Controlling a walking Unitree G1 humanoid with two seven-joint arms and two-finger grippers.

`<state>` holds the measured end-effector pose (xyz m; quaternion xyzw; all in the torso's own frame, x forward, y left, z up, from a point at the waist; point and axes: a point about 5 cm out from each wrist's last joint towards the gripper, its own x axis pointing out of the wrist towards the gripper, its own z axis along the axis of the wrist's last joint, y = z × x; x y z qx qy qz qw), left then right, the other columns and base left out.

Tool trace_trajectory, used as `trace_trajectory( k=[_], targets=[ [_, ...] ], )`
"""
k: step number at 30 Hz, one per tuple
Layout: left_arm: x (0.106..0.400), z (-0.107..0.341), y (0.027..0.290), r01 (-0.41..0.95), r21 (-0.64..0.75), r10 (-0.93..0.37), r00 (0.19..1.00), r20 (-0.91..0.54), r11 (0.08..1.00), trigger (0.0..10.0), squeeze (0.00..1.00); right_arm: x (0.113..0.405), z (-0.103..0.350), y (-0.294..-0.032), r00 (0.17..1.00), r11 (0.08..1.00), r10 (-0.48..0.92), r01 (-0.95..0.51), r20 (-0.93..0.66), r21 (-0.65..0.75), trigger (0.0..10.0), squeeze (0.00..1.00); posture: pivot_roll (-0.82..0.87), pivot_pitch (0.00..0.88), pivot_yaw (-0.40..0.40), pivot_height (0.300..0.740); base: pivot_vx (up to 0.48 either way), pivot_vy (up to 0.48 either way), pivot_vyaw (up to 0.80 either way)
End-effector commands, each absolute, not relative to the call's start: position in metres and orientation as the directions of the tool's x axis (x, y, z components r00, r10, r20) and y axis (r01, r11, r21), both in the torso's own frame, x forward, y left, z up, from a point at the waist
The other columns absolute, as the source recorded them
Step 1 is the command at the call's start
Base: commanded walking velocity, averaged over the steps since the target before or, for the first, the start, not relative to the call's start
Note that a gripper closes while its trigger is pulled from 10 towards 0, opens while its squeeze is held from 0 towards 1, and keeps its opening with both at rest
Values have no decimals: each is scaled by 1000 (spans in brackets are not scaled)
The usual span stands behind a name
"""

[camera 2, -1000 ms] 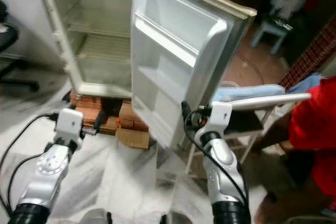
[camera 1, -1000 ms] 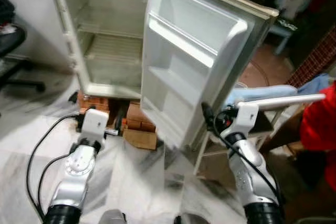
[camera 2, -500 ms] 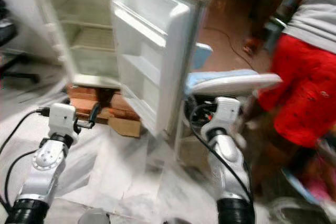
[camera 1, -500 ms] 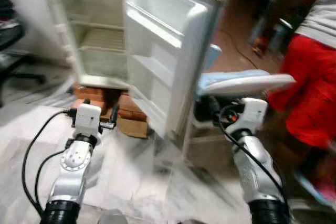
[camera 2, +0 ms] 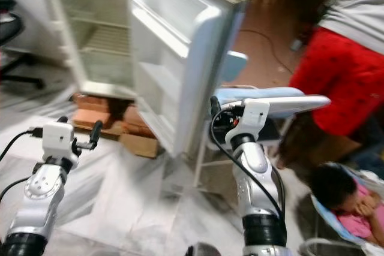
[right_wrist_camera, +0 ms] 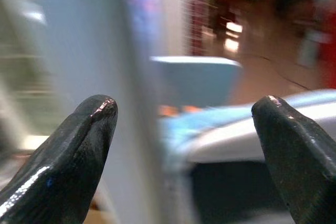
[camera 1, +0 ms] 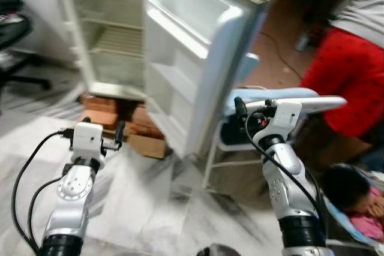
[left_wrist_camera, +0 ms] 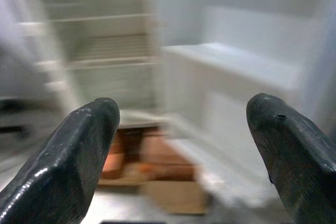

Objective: Restocking fridge

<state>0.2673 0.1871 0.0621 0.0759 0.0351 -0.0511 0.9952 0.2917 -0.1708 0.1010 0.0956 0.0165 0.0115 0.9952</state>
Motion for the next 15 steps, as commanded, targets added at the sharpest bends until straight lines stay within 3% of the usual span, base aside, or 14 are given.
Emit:
trace_trajectory(
  k=[1,7,13,15],
  targets=[
    [267,66,198,87,176,-76,995,-72,981,10000,0,295,106,-166,999,981,38,-35,-11,193,10000,0,40,17,-102,740,435,0,0],
    [267,64,198,87,180,-73,994,-82,980,10000,0,296,105,-164,999,985,48,-45,-12,167,10000,0,41,16,-103,740,389,0,0],
    [268,62,197,82,195,-64,993,-97,977,10000,0,298,105,-161,998,988,61,-60,-3,140,10000,0,47,20,-105,740,0,0,0],
    [268,63,198,73,200,-54,994,-98,977,10000,0,300,107,-159,998,988,69,-69,5,137,10000,0,49,20,-105,740,0,0,491]
  ],
)
